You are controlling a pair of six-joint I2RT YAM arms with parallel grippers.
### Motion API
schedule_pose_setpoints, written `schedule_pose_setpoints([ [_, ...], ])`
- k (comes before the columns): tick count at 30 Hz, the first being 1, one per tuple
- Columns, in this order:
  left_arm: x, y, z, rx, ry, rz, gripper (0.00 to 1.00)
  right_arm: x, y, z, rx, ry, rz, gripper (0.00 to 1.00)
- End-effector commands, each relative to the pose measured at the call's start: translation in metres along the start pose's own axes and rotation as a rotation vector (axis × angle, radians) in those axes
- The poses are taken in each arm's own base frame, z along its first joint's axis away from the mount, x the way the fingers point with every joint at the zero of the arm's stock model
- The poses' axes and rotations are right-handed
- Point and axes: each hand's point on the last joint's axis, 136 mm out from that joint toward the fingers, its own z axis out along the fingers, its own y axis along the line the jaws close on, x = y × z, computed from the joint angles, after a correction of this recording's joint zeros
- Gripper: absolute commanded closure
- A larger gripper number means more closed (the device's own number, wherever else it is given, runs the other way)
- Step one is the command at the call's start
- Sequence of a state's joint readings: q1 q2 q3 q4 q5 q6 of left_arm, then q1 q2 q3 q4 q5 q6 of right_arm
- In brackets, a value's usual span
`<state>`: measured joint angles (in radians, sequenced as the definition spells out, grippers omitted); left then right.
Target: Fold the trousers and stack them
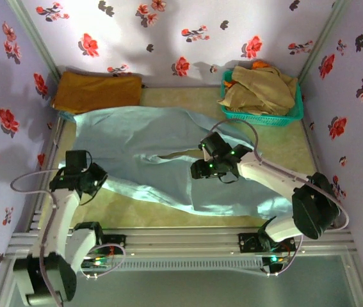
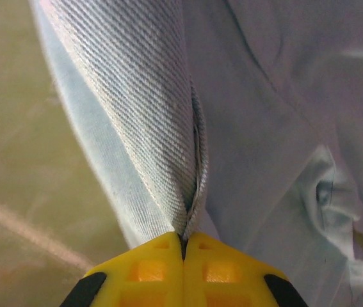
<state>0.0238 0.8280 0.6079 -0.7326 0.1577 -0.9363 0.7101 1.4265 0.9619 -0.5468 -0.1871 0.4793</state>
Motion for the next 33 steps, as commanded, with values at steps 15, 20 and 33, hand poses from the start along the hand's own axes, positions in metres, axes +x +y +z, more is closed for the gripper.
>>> schedule_pose_setpoints([
  [15,0.041,0.029,-0.092,-0.008,-0.004,-0.019,0.35,-0.002,-0.001,-0.011,-0.005,-0.023,0.033,0.41],
  [20,0.009,-0.039,-0.028,0.144,0.023,-0.006,0.45,-0.007,-0.045,-0.014,0.123,-0.069,0.253,0.48],
  [33,0.000,-0.024,0.115,0.031,0.012,-0.020,0.49,0.052,-0.185,0.004,0.270,-0.009,0.859,0.96],
])
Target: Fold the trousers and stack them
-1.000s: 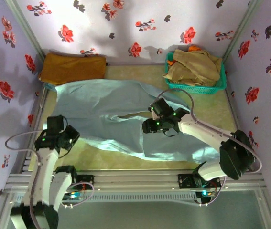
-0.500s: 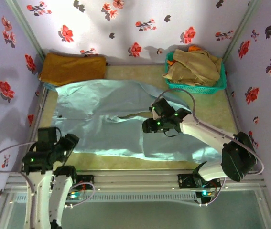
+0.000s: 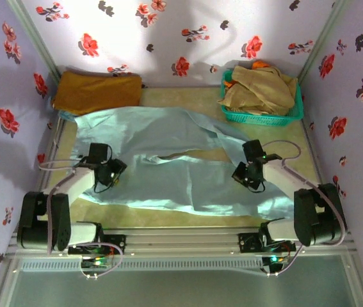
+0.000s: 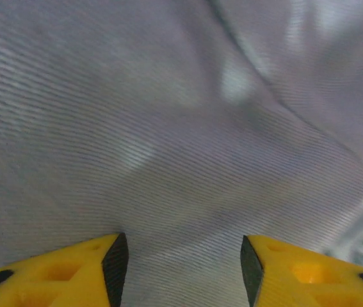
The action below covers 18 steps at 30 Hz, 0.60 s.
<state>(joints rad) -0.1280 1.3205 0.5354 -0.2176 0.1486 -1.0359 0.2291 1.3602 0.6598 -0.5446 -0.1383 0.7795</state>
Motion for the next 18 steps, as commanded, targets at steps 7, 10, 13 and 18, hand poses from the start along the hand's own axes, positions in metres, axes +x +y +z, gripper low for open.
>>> schedule_pose_setpoints([
  [7,-0.002,0.057,0.015,0.001,-0.066,-0.102,0.51,-0.061,0.002,0.006,0.073,-0.037,0.082,0.88],
  [10,0.010,0.075,0.003,-0.041,-0.054,-0.124,0.52,-0.078,0.008,0.007,0.093,-0.018,0.069,0.83],
  [13,0.016,0.071,-0.017,-0.020,-0.051,-0.115,0.52,-0.079,0.015,0.004,0.063,-0.008,0.059,0.71],
  [18,0.030,0.067,-0.055,0.028,-0.045,-0.107,0.52,-0.076,0.017,-0.035,0.041,-0.062,0.009,0.63],
])
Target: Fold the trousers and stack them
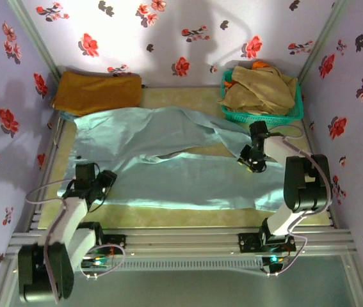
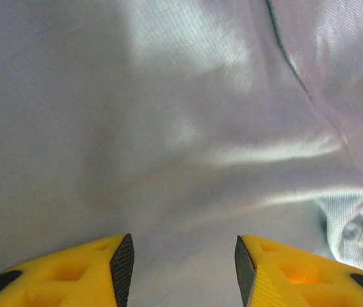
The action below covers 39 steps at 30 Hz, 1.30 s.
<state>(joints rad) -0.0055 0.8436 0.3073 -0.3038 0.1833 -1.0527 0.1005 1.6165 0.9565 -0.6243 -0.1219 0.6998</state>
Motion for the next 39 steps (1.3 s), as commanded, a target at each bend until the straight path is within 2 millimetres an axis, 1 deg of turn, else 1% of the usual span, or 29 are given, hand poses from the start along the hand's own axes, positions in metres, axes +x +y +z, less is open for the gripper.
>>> schedule_pose_setpoints([
  [1,0.023,0.029,-0.021,-0.098,0.072,-0.020,0.51,0.000,0.007,-0.042,-0.051,-0.059,-0.057,0.62],
  [3,0.021,0.019,-0.029,-0.062,0.059,-0.004,0.51,0.010,0.032,-0.060,-0.130,-0.080,-0.110,0.62],
  [4,0.016,0.011,-0.030,-0.043,0.046,0.013,0.50,0.015,0.045,-0.064,-0.155,-0.089,-0.137,0.65],
  [6,0.001,-0.010,-0.028,-0.010,0.020,0.044,0.51,0.037,0.083,-0.062,-0.212,-0.078,-0.221,0.72],
  [7,-0.005,-0.022,-0.024,0.010,0.017,0.051,0.51,0.046,0.099,-0.058,-0.225,-0.063,-0.253,0.78],
  [8,-0.012,-0.040,-0.016,0.049,0.023,0.062,0.52,0.059,0.116,-0.048,-0.230,-0.036,-0.289,0.87],
  [9,-0.020,-0.053,-0.006,0.066,0.027,0.068,0.55,0.068,0.131,-0.039,-0.241,-0.010,-0.310,0.95],
  [10,-0.027,-0.065,0.003,0.081,0.027,0.081,0.60,0.076,0.145,-0.030,-0.256,0.011,-0.331,1.00],
  [11,-0.036,-0.079,0.014,0.100,0.024,0.100,0.66,0.082,0.157,-0.021,-0.264,0.021,-0.354,1.00],
  [13,-0.050,-0.096,0.034,0.107,0.015,0.116,0.81,0.084,0.174,-0.008,-0.251,0.021,-0.380,1.00],
  [14,-0.056,-0.100,0.045,0.107,0.006,0.124,0.89,0.086,0.180,0.000,-0.248,0.038,-0.389,1.00],
  [15,-0.058,-0.098,0.056,0.089,0.003,0.115,0.94,0.088,0.183,0.009,-0.241,0.048,-0.392,1.00],
  [16,-0.059,-0.093,0.066,0.075,0.006,0.106,0.99,0.090,0.182,0.015,-0.229,0.056,-0.393,1.00],
  [18,-0.049,-0.069,0.080,0.009,0.043,0.052,1.00,0.100,0.170,0.033,-0.196,0.096,-0.389,1.00],
  [19,-0.043,-0.062,0.082,0.010,0.052,0.047,1.00,0.104,0.164,0.038,-0.192,0.108,-0.387,1.00],
  [22,-0.021,-0.017,0.079,-0.073,0.063,-0.023,1.00,0.126,0.135,0.049,-0.158,0.156,-0.385,1.00],
  [24,-0.002,0.015,0.065,-0.151,0.084,-0.082,1.00,0.140,0.111,0.055,-0.130,0.185,-0.374,1.00],
  [26,0.014,0.037,0.048,-0.217,0.093,-0.097,1.00,0.152,0.091,0.059,-0.115,0.213,-0.359,1.00],
  [28,0.026,0.051,0.025,-0.274,0.091,-0.094,1.00,0.161,0.073,0.061,-0.096,0.234,-0.347,1.00],
  [29,0.029,0.054,0.014,-0.277,0.084,-0.089,1.00,0.165,0.067,0.061,-0.092,0.246,-0.345,1.00],
  [30,0.033,0.064,0.000,-0.318,0.078,-0.095,1.00,0.169,0.059,0.061,-0.083,0.256,-0.344,1.00],
  [31,0.034,0.067,-0.011,-0.319,0.060,-0.098,1.00,0.171,0.055,0.059,-0.079,0.263,-0.342,1.00],
  [33,0.032,0.071,-0.029,-0.307,0.020,-0.109,1.00,0.179,0.054,0.054,-0.105,0.287,-0.339,1.00],
  [35,0.023,0.062,-0.035,-0.266,-0.011,-0.106,1.00,0.188,0.062,0.047,-0.151,0.319,-0.346,1.00],
  [36,0.018,0.058,-0.034,-0.261,-0.016,-0.106,1.00,0.190,0.068,0.040,-0.178,0.336,-0.353,1.00],
  [37,0.013,0.050,-0.032,-0.250,-0.011,-0.098,1.00,0.187,0.075,0.032,-0.199,0.330,-0.369,1.00],
  [38,0.007,0.039,-0.027,-0.239,0.004,-0.079,1.00,0.180,0.081,0.018,-0.202,0.305,-0.406,1.00],
  [39,-0.001,0.024,-0.024,-0.227,0.009,-0.047,1.00,0.163,0.083,0.002,-0.174,0.245,-0.435,0.99],
])
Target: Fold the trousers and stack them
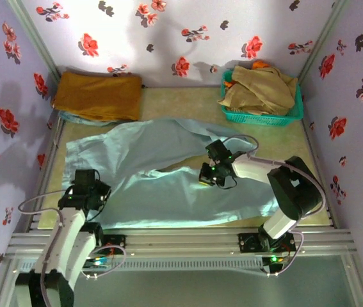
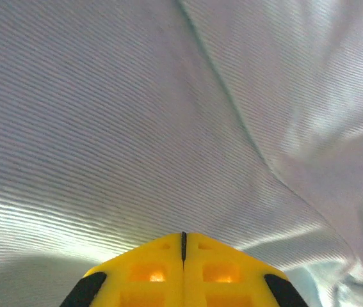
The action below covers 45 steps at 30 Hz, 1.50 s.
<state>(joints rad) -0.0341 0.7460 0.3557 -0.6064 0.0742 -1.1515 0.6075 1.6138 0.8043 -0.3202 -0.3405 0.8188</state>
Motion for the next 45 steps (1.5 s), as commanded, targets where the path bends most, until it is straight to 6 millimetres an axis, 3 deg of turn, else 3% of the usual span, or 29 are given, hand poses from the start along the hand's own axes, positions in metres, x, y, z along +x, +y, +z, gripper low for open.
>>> schedule_pose_setpoints([
  [1,-0.016,-0.025,-0.001,-0.039,0.016,0.077,1.00,-0.005,-0.014,-0.046,0.146,-0.011,-0.042,0.95],
  [3,-0.030,-0.062,-0.004,0.014,-0.006,0.136,1.00,-0.042,-0.030,-0.091,0.234,-0.172,-0.034,0.77],
  [5,-0.040,-0.096,-0.009,0.071,-0.038,0.186,1.00,-0.072,-0.054,-0.123,0.277,-0.294,0.050,0.63],
  [8,-0.036,-0.141,-0.011,0.130,-0.047,0.253,1.00,-0.104,-0.096,-0.154,0.338,-0.419,0.180,0.48],
  [9,-0.031,-0.154,-0.007,0.144,-0.037,0.270,1.00,-0.113,-0.109,-0.160,0.365,-0.447,0.211,0.43],
  [14,-0.004,-0.181,0.015,0.178,0.032,0.314,1.00,-0.147,-0.152,-0.162,0.396,-0.461,0.324,0.40],
  [17,0.007,-0.182,0.021,0.169,0.064,0.348,1.00,-0.167,-0.172,-0.145,0.367,-0.431,0.355,0.40],
  [21,0.014,-0.171,0.025,0.164,0.083,0.352,1.00,-0.194,-0.165,-0.111,0.232,-0.388,0.309,0.45],
  [23,0.015,-0.164,0.026,0.155,0.086,0.356,1.00,-0.201,-0.164,-0.106,0.218,-0.384,0.313,0.49],
  [31,0.019,-0.151,0.032,0.138,0.096,0.359,1.00,-0.199,-0.150,-0.110,0.146,-0.399,0.287,0.60],
  [35,0.022,-0.154,0.036,0.146,0.114,0.354,1.00,-0.194,-0.159,-0.103,0.190,-0.348,0.306,0.66],
  [41,0.023,-0.152,0.034,0.154,0.115,0.356,1.00,-0.193,-0.153,-0.117,0.185,-0.390,0.300,0.99],
  [45,0.023,-0.152,0.031,0.160,0.112,0.358,1.00,-0.196,-0.144,-0.158,0.241,-0.492,0.285,1.00],
])
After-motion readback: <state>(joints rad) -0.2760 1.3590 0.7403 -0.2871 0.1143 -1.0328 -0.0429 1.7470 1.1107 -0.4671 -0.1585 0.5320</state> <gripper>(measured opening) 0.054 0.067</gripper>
